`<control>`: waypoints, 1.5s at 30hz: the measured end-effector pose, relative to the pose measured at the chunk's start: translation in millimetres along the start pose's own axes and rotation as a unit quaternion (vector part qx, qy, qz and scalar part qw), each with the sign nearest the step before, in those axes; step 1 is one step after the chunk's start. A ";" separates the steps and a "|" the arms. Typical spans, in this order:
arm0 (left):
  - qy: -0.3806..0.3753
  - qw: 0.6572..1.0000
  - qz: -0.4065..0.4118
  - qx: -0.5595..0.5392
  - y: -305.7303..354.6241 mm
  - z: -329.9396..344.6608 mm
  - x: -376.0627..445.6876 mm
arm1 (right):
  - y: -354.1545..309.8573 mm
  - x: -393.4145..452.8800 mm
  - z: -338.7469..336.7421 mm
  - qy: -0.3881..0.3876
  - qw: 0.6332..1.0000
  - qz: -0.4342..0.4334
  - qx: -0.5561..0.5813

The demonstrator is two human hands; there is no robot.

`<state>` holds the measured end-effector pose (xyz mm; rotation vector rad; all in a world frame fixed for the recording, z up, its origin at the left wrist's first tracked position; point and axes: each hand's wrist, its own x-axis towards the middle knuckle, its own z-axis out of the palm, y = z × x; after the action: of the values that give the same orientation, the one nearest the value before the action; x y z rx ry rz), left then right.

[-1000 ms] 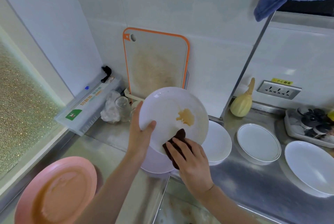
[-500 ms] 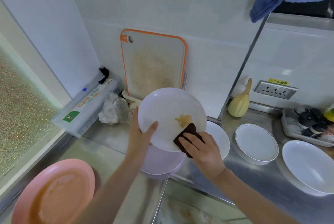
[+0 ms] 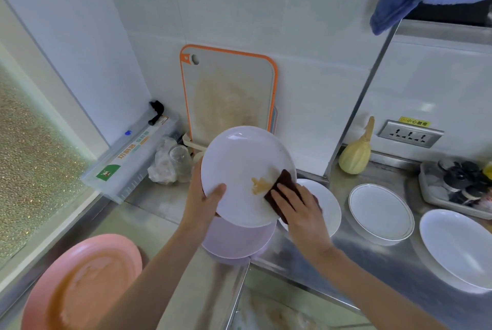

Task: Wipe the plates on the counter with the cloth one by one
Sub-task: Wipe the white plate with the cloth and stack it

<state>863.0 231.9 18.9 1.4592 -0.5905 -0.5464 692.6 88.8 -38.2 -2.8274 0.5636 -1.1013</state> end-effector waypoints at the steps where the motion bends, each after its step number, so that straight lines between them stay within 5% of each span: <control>1: 0.013 1.000 0.001 -0.006 -2.5 5.0 -0.7 | -17.9 -1.7 2.7 0.009 1.000 0.023 0.014; 6: 0.000 1.000 0.027 0.010 -8.2 19.4 -1.6 | -101.9 -15.2 13.7 0.009 0.992 0.068 0.103; 15: -0.155 0.984 -0.051 0.076 14.1 -21.8 16.1 | 7.0 -22.9 -2.0 -0.020 0.989 -0.144 -0.004; 19: -0.096 0.993 -0.072 0.007 8.4 -18.3 8.2 | 2.8 -14.2 -5.7 0.020 0.991 -0.128 0.014; 27: 0.205 0.977 -0.006 -0.053 0.7 39.4 -35.0 | -67.8 -9.4 7.6 0.087 0.995 0.000 0.038; 32: 0.039 0.998 0.045 0.012 15.6 -1.0 -11.3 | -58.5 -16.6 5.7 0.034 0.992 -0.102 0.064; 36: -0.068 0.997 -0.008 0.032 23.7 -31.6 8.9 | -3.4 -4.6 -3.1 -0.005 0.982 -0.187 0.017; 45: 0.073 0.991 -0.026 -0.111 11.5 15.9 -30.7 | -38.6 2.2 -1.1 0.066 0.993 -0.102 -0.002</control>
<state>829.3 241.0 29.5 1.2927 -0.3647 -0.5238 705.6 124.1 -29.0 -2.8824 0.2873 -1.3295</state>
